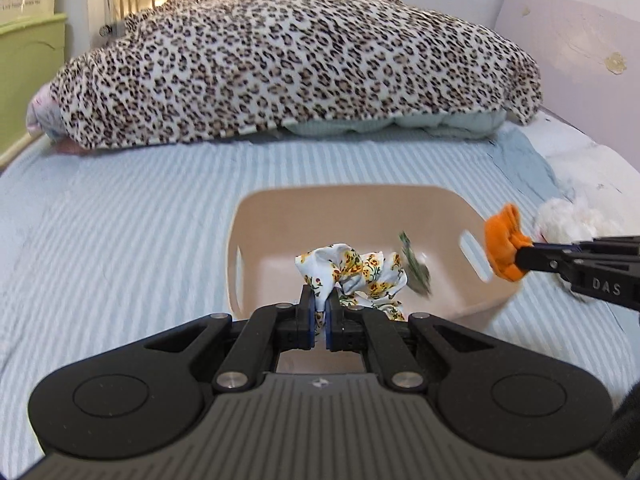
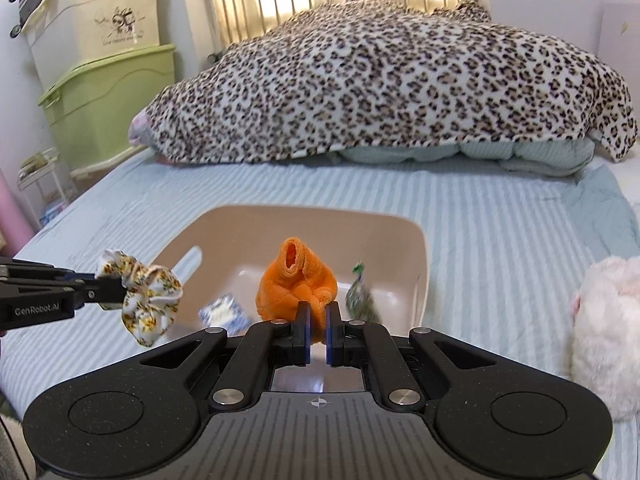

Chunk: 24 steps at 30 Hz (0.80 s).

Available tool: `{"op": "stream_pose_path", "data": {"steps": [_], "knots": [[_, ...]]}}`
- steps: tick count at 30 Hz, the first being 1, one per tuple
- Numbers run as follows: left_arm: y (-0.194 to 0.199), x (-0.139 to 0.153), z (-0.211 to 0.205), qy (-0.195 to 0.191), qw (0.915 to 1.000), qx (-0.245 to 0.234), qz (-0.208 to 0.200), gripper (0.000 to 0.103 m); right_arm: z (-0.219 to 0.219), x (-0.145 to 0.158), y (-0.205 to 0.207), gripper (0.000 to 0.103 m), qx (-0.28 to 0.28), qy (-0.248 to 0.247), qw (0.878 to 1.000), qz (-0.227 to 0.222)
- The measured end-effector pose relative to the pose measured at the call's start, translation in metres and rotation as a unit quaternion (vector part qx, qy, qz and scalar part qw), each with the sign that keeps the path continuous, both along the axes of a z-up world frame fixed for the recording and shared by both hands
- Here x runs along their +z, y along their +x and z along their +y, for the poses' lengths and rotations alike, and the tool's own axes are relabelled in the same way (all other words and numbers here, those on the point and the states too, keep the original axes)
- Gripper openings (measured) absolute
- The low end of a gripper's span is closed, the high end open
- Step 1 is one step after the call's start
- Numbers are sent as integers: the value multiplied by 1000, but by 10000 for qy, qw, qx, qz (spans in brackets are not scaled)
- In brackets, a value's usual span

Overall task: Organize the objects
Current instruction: 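Release the scrunchie into basket with left tool while right tool releases orange cloth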

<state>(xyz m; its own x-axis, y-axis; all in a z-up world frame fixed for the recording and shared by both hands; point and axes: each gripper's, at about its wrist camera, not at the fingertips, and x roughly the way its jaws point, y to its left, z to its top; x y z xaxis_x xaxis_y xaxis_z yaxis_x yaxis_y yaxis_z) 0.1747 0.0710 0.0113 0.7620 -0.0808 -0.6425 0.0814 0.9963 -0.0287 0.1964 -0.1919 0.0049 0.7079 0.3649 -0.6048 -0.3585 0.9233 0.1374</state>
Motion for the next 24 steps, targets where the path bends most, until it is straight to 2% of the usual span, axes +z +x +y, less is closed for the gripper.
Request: {"op": "stream_pose_path", "data": {"steps": [7,10,14,19,24], "knots": [[39,-10,-5,74,9997,248,50,5,9,-5,23,6,-170,-231,9996,-66],[53,-27,-4,9,9990,378,254,5,13,-13,32,6,-222,-302,9993,16],[67,-51,-5,149,9971,482,571,5,22,-27,42,6,-267,-450,9984,196],[70,-71,-3,151,9951,454,862,5,30,-45,50,6,-246,-670,9966,418],[67,-73,-5,218,9946,351,947,9,32,-55,57,9,-222,-710,9946,728]]}}
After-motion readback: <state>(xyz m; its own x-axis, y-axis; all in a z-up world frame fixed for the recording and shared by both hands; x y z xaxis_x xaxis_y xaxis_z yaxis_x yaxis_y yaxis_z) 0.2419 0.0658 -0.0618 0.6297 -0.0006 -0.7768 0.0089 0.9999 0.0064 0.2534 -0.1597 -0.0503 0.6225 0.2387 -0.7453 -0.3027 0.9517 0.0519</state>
